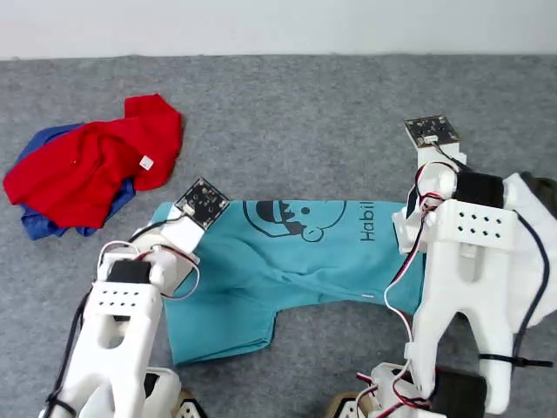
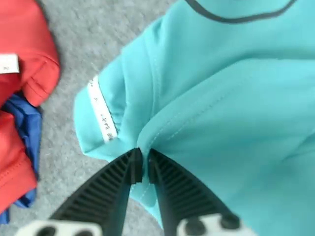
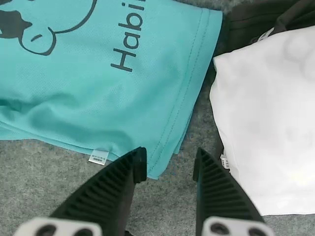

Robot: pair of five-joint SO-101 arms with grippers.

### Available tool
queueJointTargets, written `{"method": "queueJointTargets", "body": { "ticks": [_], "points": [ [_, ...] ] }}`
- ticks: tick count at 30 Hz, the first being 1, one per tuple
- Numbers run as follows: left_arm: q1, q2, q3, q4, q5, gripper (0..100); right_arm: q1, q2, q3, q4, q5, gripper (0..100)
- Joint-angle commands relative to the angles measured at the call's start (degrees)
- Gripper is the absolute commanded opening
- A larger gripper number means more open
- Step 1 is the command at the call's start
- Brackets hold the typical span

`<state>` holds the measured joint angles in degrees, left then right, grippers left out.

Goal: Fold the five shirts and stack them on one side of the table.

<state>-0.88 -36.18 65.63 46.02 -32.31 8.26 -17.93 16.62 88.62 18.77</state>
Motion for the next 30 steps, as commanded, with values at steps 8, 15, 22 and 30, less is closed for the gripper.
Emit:
{"method": "queueJointTargets", "body": {
  "ticks": [8,15,22,30],
  "points": [
    [5.63,-0.18,2.77,-1.23,0.62,2,0.31,0.04,1.05,-1.54,-0.53,16.5],
    [9.58,-0.18,3.65,-5.71,0.62,2,0.48,-0.04,11.87,-9.45,-0.53,16.5],
    [9.58,-0.18,3.91,-6.68,0.62,2,0.66,-0.04,16.0,-11.74,-0.09,16.5],
    [9.32,-0.18,3.82,-6.77,0.62,2,0.75,-0.04,23.91,-19.21,3.52,16.5]
  ]
}}
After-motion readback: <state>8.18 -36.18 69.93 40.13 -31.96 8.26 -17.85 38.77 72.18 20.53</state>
